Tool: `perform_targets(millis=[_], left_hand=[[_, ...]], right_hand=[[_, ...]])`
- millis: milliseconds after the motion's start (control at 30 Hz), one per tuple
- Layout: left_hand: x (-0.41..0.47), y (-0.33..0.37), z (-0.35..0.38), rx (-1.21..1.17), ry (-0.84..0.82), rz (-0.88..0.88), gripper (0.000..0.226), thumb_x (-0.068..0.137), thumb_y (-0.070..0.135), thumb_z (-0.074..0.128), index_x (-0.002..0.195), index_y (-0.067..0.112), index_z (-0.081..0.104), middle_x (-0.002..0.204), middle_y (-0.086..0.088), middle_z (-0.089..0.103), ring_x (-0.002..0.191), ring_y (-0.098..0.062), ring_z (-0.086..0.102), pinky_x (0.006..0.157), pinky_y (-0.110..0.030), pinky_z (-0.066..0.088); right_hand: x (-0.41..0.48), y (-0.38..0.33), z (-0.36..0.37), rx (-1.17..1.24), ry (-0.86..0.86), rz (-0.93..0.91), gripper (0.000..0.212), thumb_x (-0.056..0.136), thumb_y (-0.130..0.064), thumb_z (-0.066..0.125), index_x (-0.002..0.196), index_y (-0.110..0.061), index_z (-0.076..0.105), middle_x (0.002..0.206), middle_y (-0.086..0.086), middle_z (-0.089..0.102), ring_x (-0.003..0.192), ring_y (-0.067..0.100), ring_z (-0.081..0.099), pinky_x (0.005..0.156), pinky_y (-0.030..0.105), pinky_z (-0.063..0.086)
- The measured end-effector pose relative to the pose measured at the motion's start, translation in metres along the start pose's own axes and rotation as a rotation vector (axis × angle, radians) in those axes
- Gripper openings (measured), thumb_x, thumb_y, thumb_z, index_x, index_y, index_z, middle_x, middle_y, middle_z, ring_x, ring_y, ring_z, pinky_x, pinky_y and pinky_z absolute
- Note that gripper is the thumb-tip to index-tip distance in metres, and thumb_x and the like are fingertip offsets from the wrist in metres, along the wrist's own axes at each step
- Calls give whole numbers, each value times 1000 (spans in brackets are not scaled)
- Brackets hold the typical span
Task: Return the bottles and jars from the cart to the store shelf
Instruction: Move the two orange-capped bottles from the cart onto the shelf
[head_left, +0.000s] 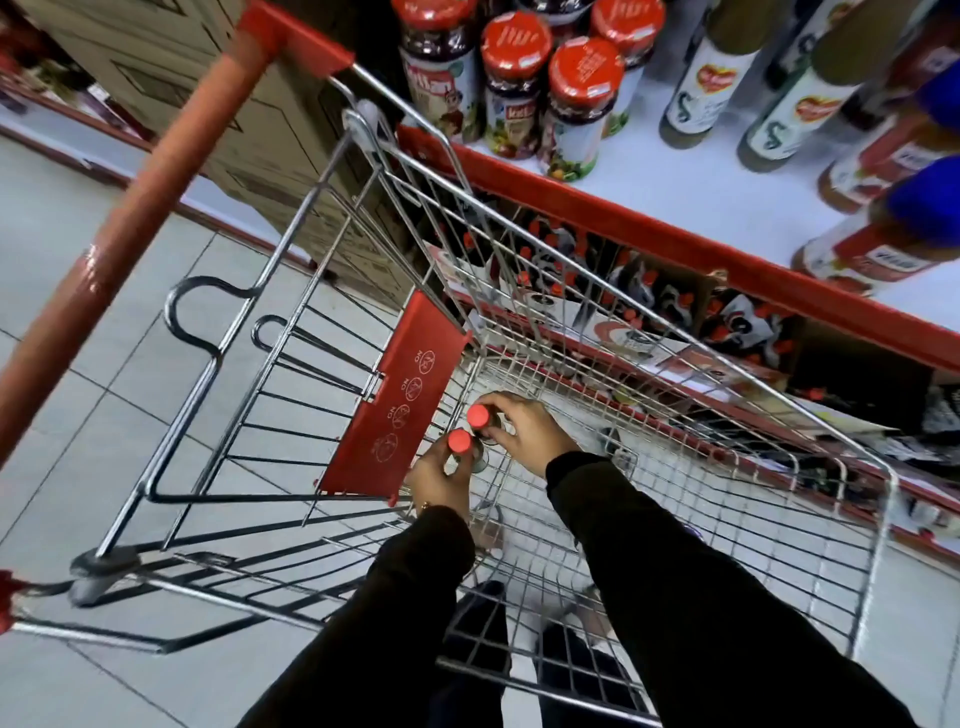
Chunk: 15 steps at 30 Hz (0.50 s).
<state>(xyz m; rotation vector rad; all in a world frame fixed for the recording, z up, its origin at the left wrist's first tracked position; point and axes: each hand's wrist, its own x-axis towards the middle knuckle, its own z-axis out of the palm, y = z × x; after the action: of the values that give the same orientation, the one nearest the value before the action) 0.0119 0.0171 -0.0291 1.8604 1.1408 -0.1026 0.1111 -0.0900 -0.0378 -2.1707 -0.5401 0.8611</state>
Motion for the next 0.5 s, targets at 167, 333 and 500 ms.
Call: perform_targets(millis=[167, 333, 500], left_hand=[[-29, 34, -17, 36, -109, 193, 24, 87, 10, 69, 111, 8, 71, 110, -7, 73, 98, -11, 59, 86, -14, 40], [-58, 70, -37, 63, -161, 360, 30, 84, 20, 74, 111, 8, 72, 110, -11, 71, 105, -23, 64, 88, -20, 40], [-78, 105, -50, 29, -167, 470, 41, 81, 33, 76, 116, 11, 72, 122, -13, 70, 123, -27, 57, 106, -27, 37]], right_hand=[[-48, -16, -37, 38, 110, 30, 41, 96, -17, 64, 136, -15, 55, 132, 9, 67, 122, 25, 62, 107, 34, 46], [-102, -32, -70, 96, 276, 56, 42, 96, -29, 65, 135, -22, 54, 129, 7, 68, 116, 20, 63, 104, 35, 48], [-143, -46, -99, 152, 437, 58, 43, 95, -36, 66, 134, -27, 53, 134, 3, 65, 122, 17, 60, 107, 38, 47]])
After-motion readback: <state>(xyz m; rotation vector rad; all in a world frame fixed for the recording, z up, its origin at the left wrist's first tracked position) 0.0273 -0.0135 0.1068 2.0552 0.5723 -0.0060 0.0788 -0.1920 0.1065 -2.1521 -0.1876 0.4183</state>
